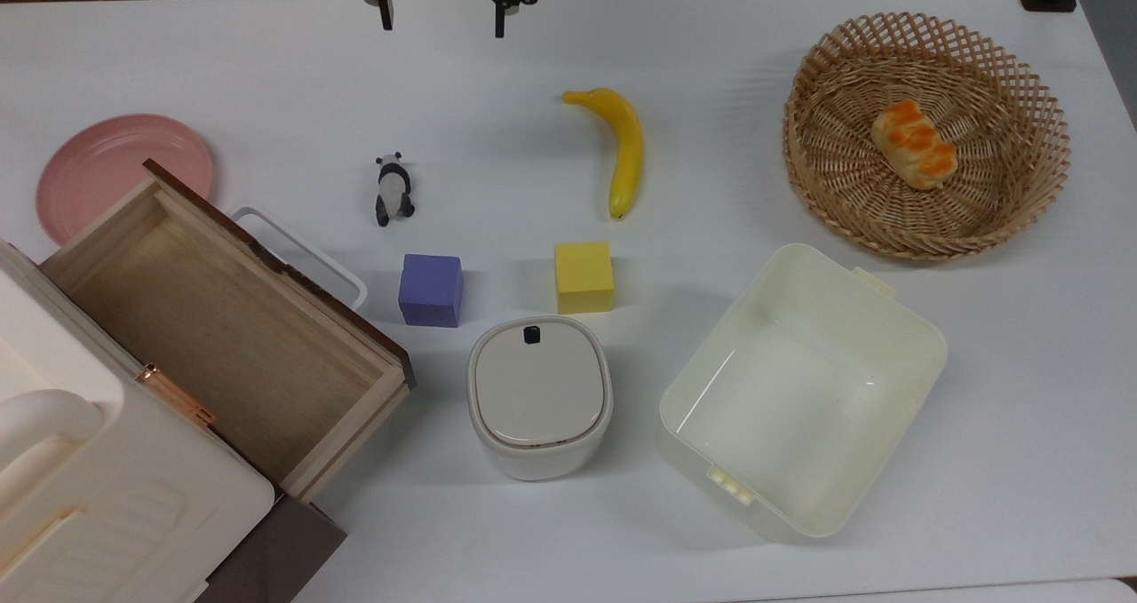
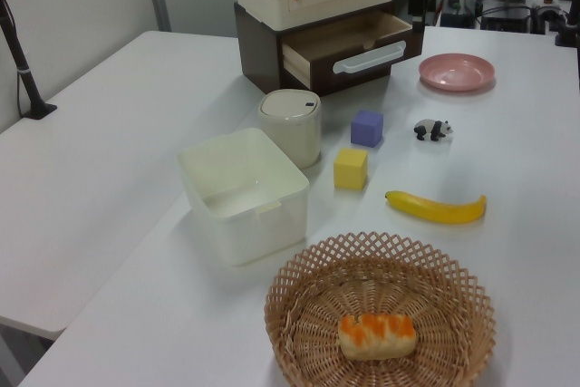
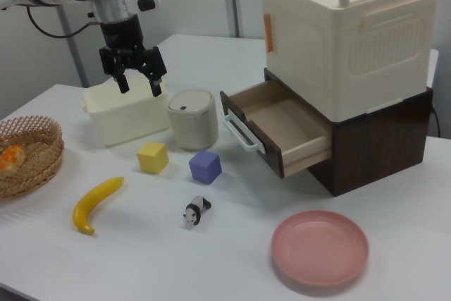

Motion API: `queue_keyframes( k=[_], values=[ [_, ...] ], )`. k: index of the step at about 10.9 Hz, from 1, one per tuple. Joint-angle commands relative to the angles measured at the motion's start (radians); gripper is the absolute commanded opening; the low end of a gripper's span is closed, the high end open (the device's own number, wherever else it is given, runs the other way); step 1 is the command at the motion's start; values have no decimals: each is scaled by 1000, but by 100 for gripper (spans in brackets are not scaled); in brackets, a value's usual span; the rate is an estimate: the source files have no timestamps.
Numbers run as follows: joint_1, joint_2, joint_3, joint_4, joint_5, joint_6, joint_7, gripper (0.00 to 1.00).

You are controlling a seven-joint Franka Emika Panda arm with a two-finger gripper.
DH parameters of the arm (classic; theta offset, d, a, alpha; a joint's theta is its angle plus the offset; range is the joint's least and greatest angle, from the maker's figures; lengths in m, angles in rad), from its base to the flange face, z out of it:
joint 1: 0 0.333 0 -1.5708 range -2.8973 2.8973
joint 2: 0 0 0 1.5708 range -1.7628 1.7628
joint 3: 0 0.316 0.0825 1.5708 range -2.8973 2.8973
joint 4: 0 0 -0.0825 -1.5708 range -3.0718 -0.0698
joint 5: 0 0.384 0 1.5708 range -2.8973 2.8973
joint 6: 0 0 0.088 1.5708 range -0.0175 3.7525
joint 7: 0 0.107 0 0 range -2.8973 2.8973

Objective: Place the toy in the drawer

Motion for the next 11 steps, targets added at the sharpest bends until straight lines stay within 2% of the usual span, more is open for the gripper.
queue_keyframes(
  k=[1,11],
  values=[
    [-15,-19,-2,-25,8,-9,17,100],
    [-26,-16,-2,-20,11,-11,18,100]
  ],
)
